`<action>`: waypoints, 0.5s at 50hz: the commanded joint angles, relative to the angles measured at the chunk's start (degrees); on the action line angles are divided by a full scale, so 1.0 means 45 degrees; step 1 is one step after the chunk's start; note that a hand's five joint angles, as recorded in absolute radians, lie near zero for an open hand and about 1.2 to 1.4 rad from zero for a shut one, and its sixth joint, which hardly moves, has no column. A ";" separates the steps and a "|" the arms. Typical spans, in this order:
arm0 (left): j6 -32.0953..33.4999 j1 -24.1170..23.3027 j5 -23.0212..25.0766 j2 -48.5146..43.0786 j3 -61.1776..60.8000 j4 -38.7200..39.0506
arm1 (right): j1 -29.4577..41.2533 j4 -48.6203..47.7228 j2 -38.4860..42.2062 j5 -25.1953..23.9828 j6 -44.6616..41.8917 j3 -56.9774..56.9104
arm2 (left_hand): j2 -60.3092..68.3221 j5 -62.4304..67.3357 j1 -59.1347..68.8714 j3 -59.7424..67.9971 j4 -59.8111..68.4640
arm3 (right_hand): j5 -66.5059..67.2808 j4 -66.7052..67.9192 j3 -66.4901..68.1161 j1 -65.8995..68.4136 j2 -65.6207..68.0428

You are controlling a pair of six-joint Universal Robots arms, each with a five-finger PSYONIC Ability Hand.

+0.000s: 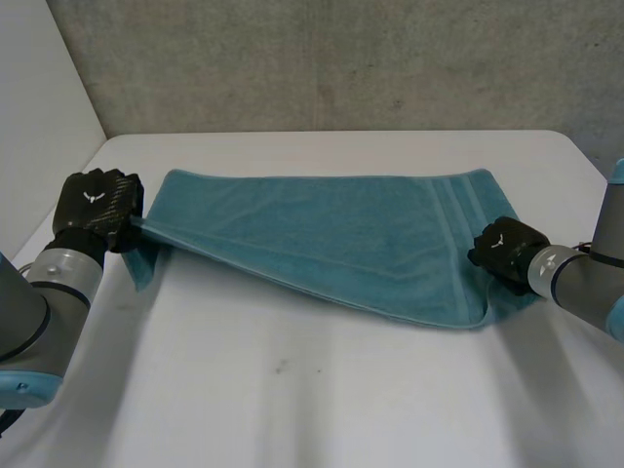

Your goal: Fold the laundry

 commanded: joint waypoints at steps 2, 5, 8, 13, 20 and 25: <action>0.0019 0.0008 -0.0018 0.0019 -0.0036 -0.0039 | -0.0082 0.0019 -0.0417 0.0369 0.0332 0.0449 | 0.2491 0.3307 0.3117 0.2594 0.2549 | 0.4551 0.4158 0.4182 0.6096 0.4154; 0.0058 0.0008 -0.0038 0.0078 -0.0036 -0.0291 | -0.0277 0.0019 -0.1312 0.0701 0.1168 0.0859 | 0.2491 0.3307 0.3117 0.2594 0.2549 | 0.4551 0.4158 0.4182 0.6096 0.4154; 0.0097 0.0008 -0.0038 0.0388 -0.0036 -0.0876 | -0.1016 0.0000 -0.2562 0.0723 0.2844 0.1444 | 0.2491 0.3307 0.3117 0.2594 0.2549 | 0.4551 0.4158 0.4182 0.6096 0.4154; 0.0155 0.0027 -0.0018 0.0916 -0.0036 -0.2066 | -0.2033 0.0019 -0.4066 0.0508 0.4801 0.2848 | 0.2491 0.3307 0.3117 0.2594 0.2549 | 0.4551 0.4158 0.4182 0.6096 0.4154; 0.0331 0.0145 -0.0018 0.1640 -0.0173 -0.4082 | -0.3442 0.0488 -0.6317 0.0332 0.4142 0.5197 | 0.2491 0.3307 0.3117 0.2594 0.2549 | 0.4551 0.4158 0.4182 0.6096 0.4154; 0.1601 0.0203 -0.0038 0.2226 -0.0466 -0.5996 | -0.5194 0.3390 -0.7390 0.0079 0.0850 0.6659 | 0.2491 0.3307 0.3117 0.2594 0.2549 | 0.4551 0.4158 0.4182 0.6096 0.4154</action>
